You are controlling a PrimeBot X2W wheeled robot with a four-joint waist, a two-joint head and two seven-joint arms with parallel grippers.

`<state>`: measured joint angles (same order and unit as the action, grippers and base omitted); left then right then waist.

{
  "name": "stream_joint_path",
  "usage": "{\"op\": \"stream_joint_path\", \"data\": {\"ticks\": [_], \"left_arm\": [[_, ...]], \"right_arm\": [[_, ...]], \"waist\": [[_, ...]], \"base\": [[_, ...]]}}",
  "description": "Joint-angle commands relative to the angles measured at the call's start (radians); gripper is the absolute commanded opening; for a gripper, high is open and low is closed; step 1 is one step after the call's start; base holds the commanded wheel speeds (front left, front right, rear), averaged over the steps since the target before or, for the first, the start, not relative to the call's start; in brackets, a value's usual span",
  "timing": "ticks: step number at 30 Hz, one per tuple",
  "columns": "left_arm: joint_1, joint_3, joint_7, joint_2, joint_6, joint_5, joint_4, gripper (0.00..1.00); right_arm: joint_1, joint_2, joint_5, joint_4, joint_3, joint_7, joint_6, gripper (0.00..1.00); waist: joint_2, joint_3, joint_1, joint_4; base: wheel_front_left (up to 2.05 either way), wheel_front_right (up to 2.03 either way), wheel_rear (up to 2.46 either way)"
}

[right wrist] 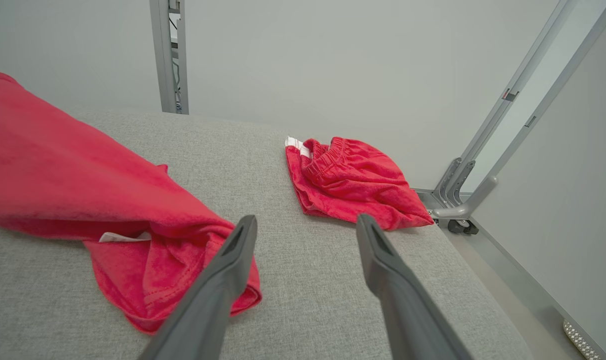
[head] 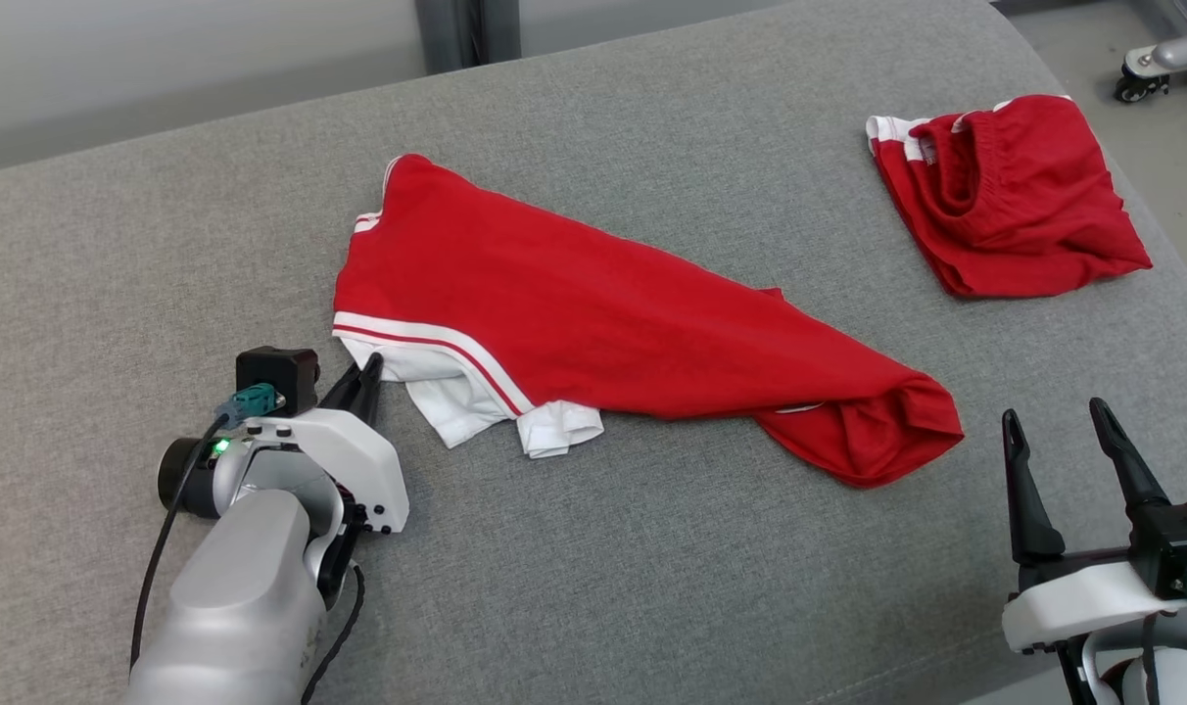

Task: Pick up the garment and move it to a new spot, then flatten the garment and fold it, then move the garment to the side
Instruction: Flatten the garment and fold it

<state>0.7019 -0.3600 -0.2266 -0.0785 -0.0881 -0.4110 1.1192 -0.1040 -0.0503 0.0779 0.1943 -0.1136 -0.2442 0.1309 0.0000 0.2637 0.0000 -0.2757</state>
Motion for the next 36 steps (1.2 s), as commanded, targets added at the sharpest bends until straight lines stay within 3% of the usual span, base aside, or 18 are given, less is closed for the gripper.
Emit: {"op": "stream_joint_path", "data": {"ticks": [1, 7, 16, 24, 31, 36], "left_arm": [[0.014, -0.003, -0.009, -0.004, -0.006, 0.008, 0.004, 0.00], [0.026, -0.007, -0.038, -0.001, 0.003, 0.026, -0.059, 0.00], [-0.175, 0.064, -0.038, -0.024, 0.024, 0.072, -0.450, 0.00], [-0.414, 0.097, -0.038, -0.045, 0.049, 0.090, -0.707, 0.00], [-0.582, 0.126, 0.050, -0.086, 0.116, 0.062, -0.871, 0.00], [-0.646, 0.181, 0.097, -0.117, 0.191, 0.055, -0.923, 0.00]], "right_arm": [[-0.013, -0.002, -0.004, 0.003, -0.003, -0.007, 0.000, 1.00], [-0.004, -0.002, 0.001, 0.014, -0.023, -0.015, 0.000, 1.00], [0.019, -0.003, -0.003, 0.031, -0.045, -0.019, 0.000, 1.00], [0.050, -0.007, -0.001, 0.026, -0.056, -0.021, 0.000, 1.00], [0.043, -0.005, -0.006, 0.018, -0.045, -0.015, 0.000, 1.00], [0.031, -0.006, -0.007, 0.025, -0.033, -0.015, 0.000, 1.00]], "waist": [[0.0000, -0.002, 0.0000, 0.002], [0.0000, -0.028, 0.0000, 0.038], [0.0000, -0.106, 0.0000, 0.162], [0.0000, -0.165, 0.0000, 0.310], [0.0000, -0.162, 0.0000, 0.367], [0.0000, -0.142, 0.0000, 0.350]], "base": [[0.00, 0.00, 0.00], [0.00, 0.00, 0.00], [0.00, 0.00, 0.00], [0.00, 0.00, 0.00], [0.00, 0.00, 0.00], [0.00, 0.00, 0.00]]}}
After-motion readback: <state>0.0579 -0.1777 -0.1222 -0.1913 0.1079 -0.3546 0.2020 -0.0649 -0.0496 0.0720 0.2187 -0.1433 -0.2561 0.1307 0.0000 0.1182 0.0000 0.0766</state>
